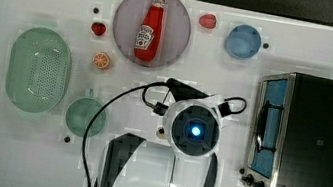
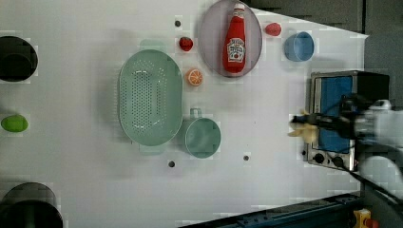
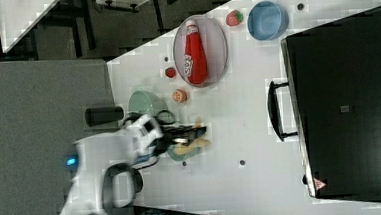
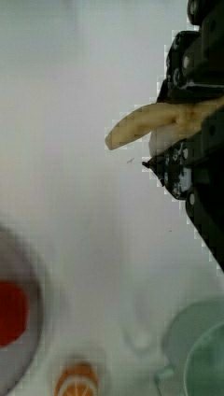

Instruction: Pick Banana and place it in mug.

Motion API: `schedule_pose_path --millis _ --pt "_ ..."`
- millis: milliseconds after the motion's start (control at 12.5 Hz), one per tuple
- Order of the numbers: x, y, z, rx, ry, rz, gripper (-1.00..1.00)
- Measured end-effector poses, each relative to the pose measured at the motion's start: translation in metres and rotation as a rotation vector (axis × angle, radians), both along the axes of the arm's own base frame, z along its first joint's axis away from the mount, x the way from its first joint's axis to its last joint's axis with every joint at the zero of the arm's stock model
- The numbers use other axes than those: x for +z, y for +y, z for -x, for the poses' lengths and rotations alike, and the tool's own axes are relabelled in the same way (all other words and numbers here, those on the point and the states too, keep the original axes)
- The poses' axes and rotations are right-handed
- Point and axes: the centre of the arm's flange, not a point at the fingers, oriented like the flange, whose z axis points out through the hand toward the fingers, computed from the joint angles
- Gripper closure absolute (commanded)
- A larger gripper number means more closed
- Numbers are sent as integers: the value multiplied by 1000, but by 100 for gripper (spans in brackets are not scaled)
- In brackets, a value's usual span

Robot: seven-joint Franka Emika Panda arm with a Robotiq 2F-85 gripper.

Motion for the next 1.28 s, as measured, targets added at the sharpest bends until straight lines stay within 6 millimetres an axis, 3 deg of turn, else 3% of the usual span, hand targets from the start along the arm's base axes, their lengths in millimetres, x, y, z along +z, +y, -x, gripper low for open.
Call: schedule_pose_path --millis 160,320,480,640,880,1280 --pt "54 2 2 10 -16 3 46" --pt "88 3 10 11 33 -3 45" --pt "107 9 22 13 66 2 45" --pt "115 27 22 1 63 19 45" --pt "114 93 25 -9 54 46 45" --pt "87 252 64 -38 68 48 45"
